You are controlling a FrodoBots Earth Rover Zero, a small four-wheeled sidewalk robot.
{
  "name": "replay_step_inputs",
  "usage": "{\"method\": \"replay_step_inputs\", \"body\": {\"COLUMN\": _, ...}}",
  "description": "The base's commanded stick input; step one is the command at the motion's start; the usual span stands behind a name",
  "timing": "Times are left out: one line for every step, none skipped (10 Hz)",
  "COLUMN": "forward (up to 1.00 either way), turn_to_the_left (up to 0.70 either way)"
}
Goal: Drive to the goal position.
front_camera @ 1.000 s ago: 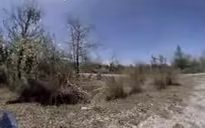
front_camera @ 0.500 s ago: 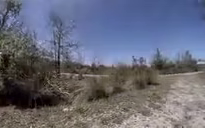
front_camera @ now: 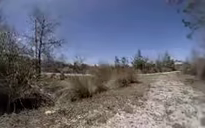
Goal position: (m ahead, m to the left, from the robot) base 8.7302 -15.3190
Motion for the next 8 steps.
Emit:
{"method": "replay_step_inputs", "body": {"forward": 0.00, "turn_to_the_left": -0.70}}
{"method": "replay_step_inputs", "body": {"forward": 0.00, "turn_to_the_left": -0.70}}
{"method": "replay_step_inputs", "body": {"forward": 0.00, "turn_to_the_left": -0.70}}
{"method": "replay_step_inputs", "body": {"forward": 0.00, "turn_to_the_left": -0.70}}
{"method": "replay_step_inputs", "body": {"forward": 0.00, "turn_to_the_left": -0.70}}
{"method": "replay_step_inputs", "body": {"forward": 0.00, "turn_to_the_left": -0.70}}
{"method": "replay_step_inputs", "body": {"forward": 0.00, "turn_to_the_left": -0.70}}
{"method": "replay_step_inputs", "body": {"forward": 0.00, "turn_to_the_left": -0.70}}
